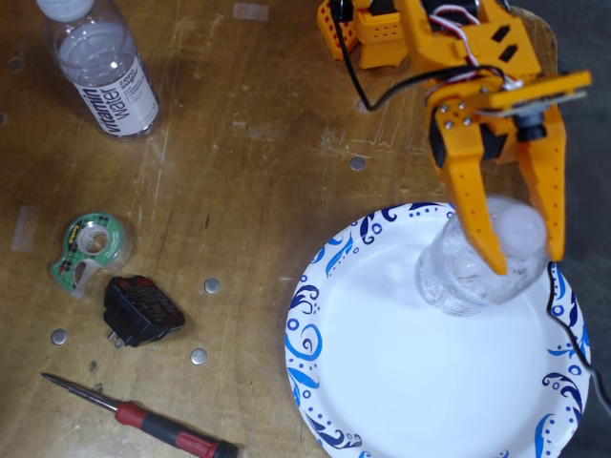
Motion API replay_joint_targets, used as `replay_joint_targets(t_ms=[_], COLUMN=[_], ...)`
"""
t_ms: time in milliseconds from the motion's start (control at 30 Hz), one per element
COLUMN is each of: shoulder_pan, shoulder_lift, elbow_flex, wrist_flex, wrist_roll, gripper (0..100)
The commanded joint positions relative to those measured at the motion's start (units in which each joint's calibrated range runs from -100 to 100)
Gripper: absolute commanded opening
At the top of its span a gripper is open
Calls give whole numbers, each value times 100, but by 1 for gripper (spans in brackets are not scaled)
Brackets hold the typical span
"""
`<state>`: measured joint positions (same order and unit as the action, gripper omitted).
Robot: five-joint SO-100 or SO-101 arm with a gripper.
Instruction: Move the bottles to the plate
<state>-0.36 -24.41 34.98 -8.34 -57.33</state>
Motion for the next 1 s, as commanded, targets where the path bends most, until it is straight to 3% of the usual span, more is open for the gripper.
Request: replay_joint_targets(t_ms=[0, 267, 667, 967], shoulder_pan=[-314, -1004, -864, -702], shoulder_lift=[333, 1084, 2281, 1834], elbow_flex=[-318, -237, 168, 790], wrist_flex=[-471, -1246, -3439, -3613], wrist_roll=[16, 21, 16, 152], gripper=[1, 1, 1, 2])
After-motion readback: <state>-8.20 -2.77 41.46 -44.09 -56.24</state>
